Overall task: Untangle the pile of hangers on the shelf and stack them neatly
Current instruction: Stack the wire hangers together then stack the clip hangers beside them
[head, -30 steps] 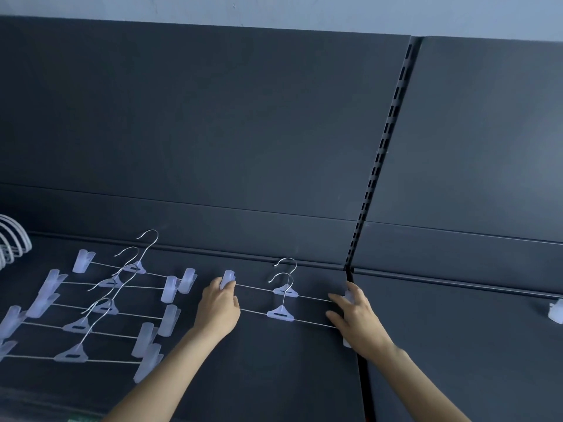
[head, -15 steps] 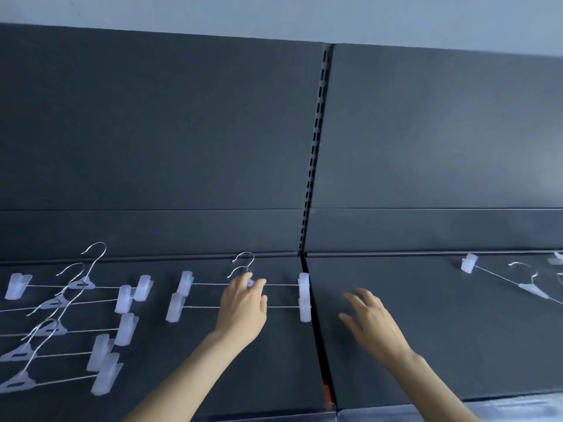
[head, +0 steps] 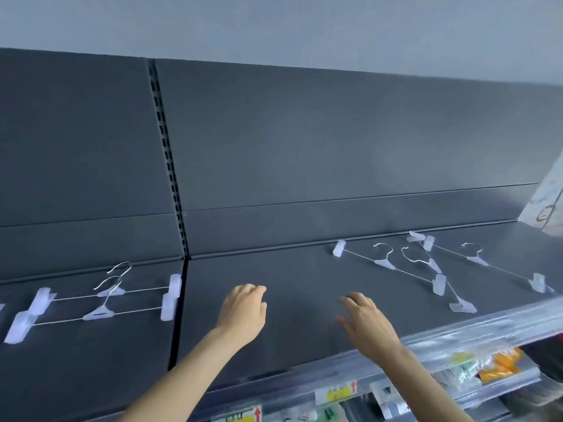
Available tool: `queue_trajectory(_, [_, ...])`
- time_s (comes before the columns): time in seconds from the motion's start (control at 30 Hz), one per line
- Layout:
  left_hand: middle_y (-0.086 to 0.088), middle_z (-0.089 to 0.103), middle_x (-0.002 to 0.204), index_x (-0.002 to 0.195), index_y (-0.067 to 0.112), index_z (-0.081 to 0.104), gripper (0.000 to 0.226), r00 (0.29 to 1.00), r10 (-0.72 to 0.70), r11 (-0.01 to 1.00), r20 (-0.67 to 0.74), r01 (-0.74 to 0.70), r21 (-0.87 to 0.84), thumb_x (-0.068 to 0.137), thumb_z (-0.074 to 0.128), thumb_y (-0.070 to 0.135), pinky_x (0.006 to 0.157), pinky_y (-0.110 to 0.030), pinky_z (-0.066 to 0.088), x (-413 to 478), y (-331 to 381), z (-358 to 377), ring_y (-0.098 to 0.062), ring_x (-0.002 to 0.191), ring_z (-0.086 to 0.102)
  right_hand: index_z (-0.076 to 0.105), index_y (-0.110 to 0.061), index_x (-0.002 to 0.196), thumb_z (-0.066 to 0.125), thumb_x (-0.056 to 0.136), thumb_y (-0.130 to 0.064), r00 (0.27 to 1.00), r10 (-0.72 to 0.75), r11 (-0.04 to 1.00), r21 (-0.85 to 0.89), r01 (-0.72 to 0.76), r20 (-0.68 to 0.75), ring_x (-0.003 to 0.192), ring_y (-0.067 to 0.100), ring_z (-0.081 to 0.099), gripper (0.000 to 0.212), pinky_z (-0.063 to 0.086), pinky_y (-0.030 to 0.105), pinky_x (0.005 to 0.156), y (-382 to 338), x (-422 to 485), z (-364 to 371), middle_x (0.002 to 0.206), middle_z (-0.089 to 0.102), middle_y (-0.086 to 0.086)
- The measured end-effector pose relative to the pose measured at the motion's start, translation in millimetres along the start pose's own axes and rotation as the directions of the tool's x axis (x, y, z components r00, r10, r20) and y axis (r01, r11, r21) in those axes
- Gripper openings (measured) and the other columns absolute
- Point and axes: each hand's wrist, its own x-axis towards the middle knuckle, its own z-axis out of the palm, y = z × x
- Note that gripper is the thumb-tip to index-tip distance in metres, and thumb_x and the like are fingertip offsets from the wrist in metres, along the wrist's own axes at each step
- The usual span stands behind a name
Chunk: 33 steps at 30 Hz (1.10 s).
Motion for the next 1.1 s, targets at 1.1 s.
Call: queue_trajectory(1.1, [-0.007, 0.061, 0.113, 0.106, 0.008, 0.056, 0.032, 0.99, 0.063, 0.998, 0.125, -0.059, -0.031, 0.095, 0.038, 0.031, 0.088, -0.037, 0.042, 221, 254, 128, -0.026, 0.113, 0.047, 0.027, -0.015, 0.059, 0.047, 0.087, -0.015, 0.909, 0.411, 0.872, 0.264, -0.413, 0.064, 0.072, 0.028, 0.04, 0.035, 0.03, 0.03, 0.06, 276, 118, -58, 0.073, 0.046, 0.006])
